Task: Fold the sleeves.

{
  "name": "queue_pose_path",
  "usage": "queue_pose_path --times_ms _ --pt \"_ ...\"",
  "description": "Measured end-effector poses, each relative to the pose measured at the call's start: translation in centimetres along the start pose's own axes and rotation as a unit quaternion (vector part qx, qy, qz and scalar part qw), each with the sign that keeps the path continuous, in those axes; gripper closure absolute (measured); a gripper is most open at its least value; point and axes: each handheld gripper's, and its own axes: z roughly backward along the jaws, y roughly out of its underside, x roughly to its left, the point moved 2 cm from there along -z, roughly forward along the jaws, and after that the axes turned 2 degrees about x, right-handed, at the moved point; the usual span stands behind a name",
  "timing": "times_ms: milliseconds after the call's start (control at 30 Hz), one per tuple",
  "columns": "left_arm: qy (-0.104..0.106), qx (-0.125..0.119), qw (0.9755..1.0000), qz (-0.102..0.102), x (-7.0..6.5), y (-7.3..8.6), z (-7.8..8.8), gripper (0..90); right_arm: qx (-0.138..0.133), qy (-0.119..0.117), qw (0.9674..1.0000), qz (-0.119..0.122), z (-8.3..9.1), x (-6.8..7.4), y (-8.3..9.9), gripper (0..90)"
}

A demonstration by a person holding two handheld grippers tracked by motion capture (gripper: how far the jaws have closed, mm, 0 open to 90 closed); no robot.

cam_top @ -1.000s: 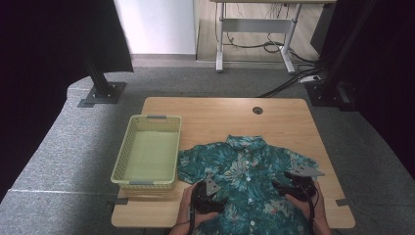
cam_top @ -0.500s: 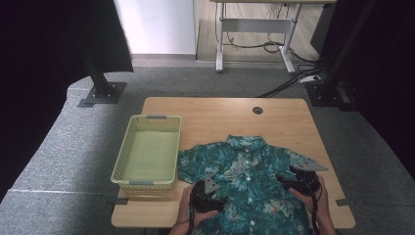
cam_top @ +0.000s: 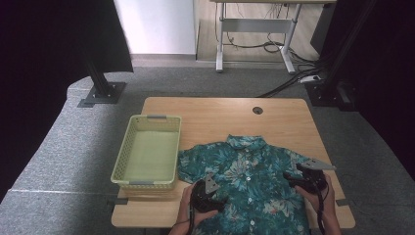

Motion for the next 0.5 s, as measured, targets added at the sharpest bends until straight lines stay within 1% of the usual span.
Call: queue_pose_path --times_ms 233,367,467,500 --pt "-0.003 0.001 1.0000 -0.002 -0.1 0.0 0.0 25.4 -0.001 0.009 1.0000 -0.002 0.1 -1.0 0.0 31.7" --pt "-0.005 0.002 1.0000 -0.005 -0.1 0.0 0.0 25.4 -0.001 0.011 0.9999 -0.002 -0.2 -1.5 -0.1 31.8" --pt "-0.005 0.002 1.0000 -0.005 -0.1 0.0 0.0 25.4 0.002 0.015 0.9999 -0.002 -0.5 -1.7 -0.1 31.9" --pt "-0.005 0.002 1.0000 -0.004 -0.1 0.0 0.0 25.4 0.005 0.020 0.9998 0.002 -0.7 -1.9 -0.1 31.9"
